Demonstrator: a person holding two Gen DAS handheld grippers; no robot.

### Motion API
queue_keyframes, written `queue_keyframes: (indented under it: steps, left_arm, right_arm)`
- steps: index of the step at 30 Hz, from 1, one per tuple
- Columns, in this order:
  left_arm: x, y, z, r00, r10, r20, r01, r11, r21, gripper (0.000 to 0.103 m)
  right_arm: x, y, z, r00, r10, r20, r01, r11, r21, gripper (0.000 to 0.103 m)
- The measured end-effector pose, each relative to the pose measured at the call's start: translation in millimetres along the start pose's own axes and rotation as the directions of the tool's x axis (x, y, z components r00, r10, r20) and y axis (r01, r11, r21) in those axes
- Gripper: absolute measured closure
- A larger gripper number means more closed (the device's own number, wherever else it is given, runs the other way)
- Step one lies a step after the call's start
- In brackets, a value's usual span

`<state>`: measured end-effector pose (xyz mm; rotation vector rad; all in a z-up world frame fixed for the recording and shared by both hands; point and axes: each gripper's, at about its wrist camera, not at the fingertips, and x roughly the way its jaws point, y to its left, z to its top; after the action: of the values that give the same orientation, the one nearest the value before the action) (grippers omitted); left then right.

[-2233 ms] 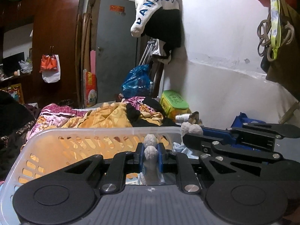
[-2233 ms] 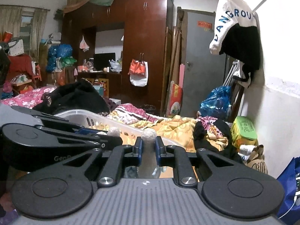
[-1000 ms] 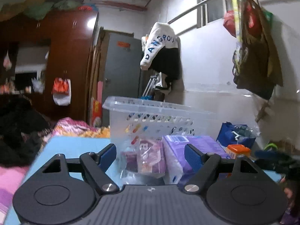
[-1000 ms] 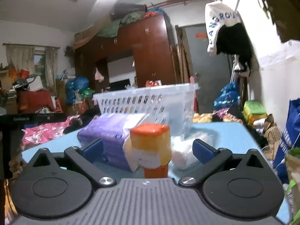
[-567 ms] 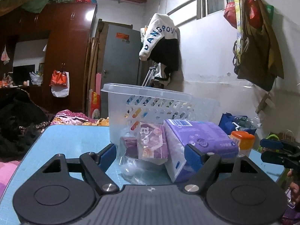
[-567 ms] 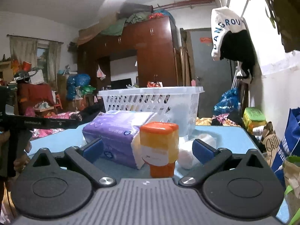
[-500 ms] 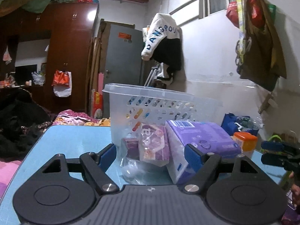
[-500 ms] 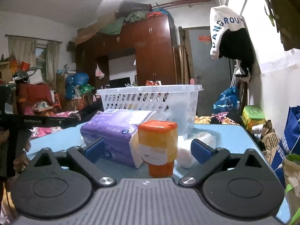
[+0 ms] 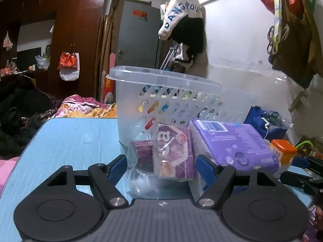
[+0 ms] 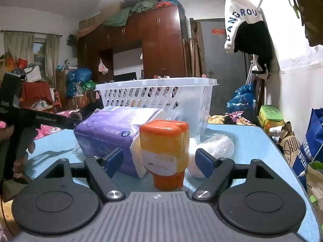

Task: Organize objects
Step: 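Grasp the pink packet with the left gripper while the right grasps the orange-capped bottle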

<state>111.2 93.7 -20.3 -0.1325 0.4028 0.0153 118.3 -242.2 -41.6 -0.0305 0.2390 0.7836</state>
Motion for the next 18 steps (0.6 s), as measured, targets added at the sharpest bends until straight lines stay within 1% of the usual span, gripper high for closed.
queue_keyframes:
  steps: [4, 6, 7, 9, 10, 12, 14, 16, 18]
  left_arm:
    - [10.4, -3.9, 3.3, 0.999, 0.004, -0.043, -0.003, 1.000, 0.025, 0.024]
    - [12.5, -5.8, 5.0, 0.999, 0.001, -0.043, 0.001, 1.000, 0.030, 0.024]
    - [12.5, -6.3, 4.8, 0.999, 0.003, -0.041, -0.001, 1.000, 0.030, 0.025]
    - [11.7, -7.8, 3.8, 0.999, -0.002, -0.037, 0.004, 0.999, 0.037, 0.041]
    - [11.1, -8.7, 3.1, 0.999, -0.003, -0.037, 0.005, 0.999, 0.044, 0.053]
    - [9.5, -11.1, 2.9, 1.000, 0.006, -0.028, -0.004, 0.998, 0.055, 0.053]
    - [4.6, -14.2, 1.6, 1.000, 0.016, 0.000, -0.016, 0.997, 0.072, 0.053]
    - [-0.8, -16.0, -0.1, 0.999, 0.019, 0.028, -0.021, 0.996, 0.081, 0.053]
    - [-5.6, -15.1, -1.2, 0.999, 0.011, 0.042, -0.014, 0.997, 0.072, 0.053]
  right_arm:
    - [2.6, 1.0, 1.2, 1.000, 0.004, -0.013, -0.004, 1.000, -0.004, 0.025]
    - [1.7, 1.4, 0.5, 1.000, -0.005, -0.004, 0.005, 1.000, 0.001, 0.033]
    - [1.1, 1.0, 0.1, 1.000, -0.005, -0.002, 0.005, 1.000, 0.002, 0.034]
    - [0.0, 0.3, -0.4, 1.000, -0.003, -0.007, 0.003, 1.000, -0.006, 0.036]
    - [-1.7, -0.1, -0.6, 1.000, -0.005, -0.007, 0.005, 1.000, -0.005, 0.037]
    - [-3.5, -1.3, 0.0, 1.000, -0.007, -0.004, 0.007, 1.000, 0.000, 0.042]
    - [-5.0, -3.6, 1.2, 1.000, -0.005, 0.001, 0.005, 1.000, 0.011, 0.046]
    - [-6.2, -5.8, 1.9, 1.000, 0.001, 0.000, -0.001, 1.000, 0.016, 0.047]
    - [-6.2, -5.2, 2.1, 1.000, 0.003, -0.001, -0.003, 1.000, 0.013, 0.047]
